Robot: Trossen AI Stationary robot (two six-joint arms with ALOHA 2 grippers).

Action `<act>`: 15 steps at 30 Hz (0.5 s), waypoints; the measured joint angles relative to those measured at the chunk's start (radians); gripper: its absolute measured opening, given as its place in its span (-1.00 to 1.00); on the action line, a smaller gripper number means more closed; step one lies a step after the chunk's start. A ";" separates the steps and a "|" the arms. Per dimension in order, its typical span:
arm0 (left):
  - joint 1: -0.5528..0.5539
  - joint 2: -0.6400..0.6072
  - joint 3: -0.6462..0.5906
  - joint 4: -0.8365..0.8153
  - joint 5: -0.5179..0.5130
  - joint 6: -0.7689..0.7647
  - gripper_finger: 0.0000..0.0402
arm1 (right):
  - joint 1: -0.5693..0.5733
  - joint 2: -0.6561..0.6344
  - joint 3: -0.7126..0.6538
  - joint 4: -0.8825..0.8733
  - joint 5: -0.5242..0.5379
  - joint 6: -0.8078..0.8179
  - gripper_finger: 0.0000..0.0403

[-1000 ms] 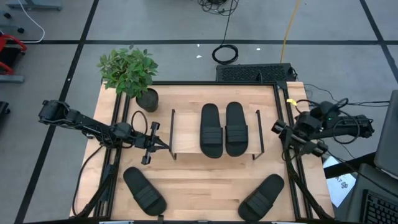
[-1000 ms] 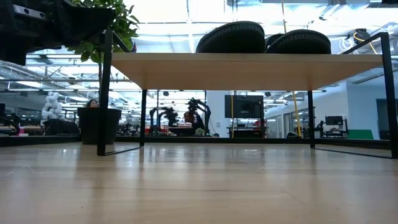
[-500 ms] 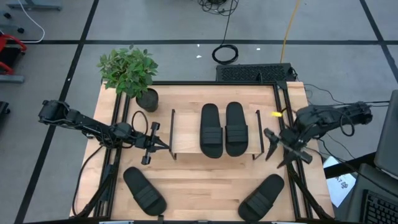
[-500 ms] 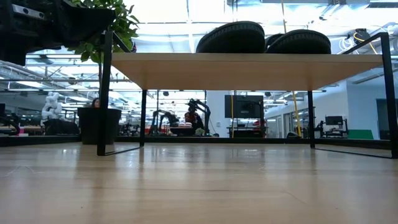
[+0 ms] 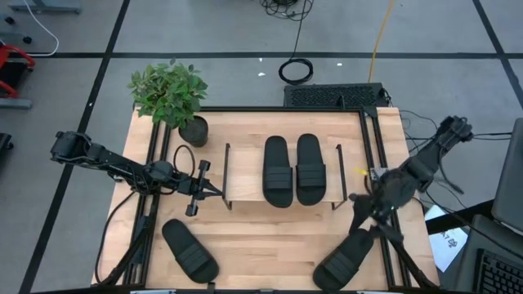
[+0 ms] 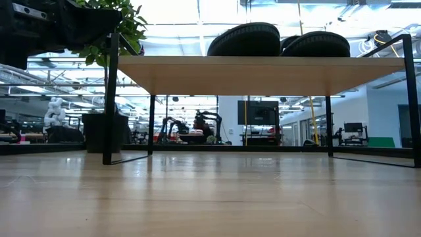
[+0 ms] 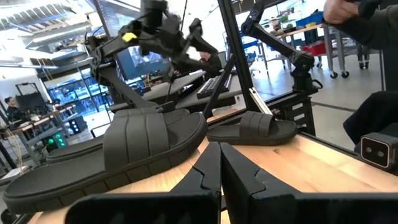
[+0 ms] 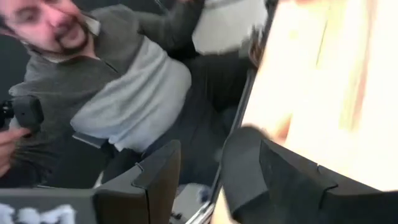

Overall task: Pick and place slides into the shelf
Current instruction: Put the black slide under the shelf

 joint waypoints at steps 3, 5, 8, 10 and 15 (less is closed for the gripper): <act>0.000 0.000 0.000 0.000 0.000 0.000 -0.99 | 0.078 0.040 -0.037 0.060 0.050 0.102 0.04; 0.000 0.000 0.000 0.000 0.000 0.000 -0.99 | 0.125 0.062 -0.066 0.105 0.084 0.160 0.04; 0.000 0.000 0.000 0.000 0.000 0.000 -0.98 | 0.183 0.082 -0.114 0.158 0.144 0.255 0.04; 0.000 0.000 0.000 0.000 0.000 0.000 -0.99 | 0.225 0.087 -0.143 0.167 0.208 0.338 0.04; 0.000 0.000 0.000 0.001 0.000 -0.019 -0.99 | 0.338 0.093 -0.247 0.204 0.331 0.520 0.04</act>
